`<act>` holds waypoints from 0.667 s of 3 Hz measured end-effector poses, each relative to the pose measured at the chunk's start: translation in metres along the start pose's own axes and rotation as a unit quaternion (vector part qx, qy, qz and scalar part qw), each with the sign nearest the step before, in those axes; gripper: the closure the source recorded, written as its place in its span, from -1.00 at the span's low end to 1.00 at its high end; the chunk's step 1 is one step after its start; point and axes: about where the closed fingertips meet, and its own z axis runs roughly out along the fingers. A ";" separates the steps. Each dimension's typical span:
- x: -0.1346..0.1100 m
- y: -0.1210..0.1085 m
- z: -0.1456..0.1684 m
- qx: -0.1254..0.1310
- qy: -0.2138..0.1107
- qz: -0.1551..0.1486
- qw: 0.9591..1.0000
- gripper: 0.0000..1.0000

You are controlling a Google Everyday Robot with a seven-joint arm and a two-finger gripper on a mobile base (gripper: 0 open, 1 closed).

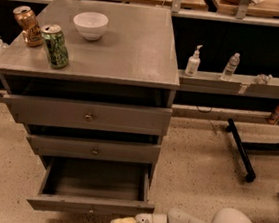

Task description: Close bottom drawer

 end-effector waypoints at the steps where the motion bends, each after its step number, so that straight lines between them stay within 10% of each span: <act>1: 0.027 -0.027 0.007 0.081 -0.034 0.024 0.996 1.00; 2: 0.026 -0.060 0.012 0.149 -0.046 0.031 0.987 1.00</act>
Offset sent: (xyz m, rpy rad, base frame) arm 0.0072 0.0102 -0.1075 -0.4482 0.0507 -0.2647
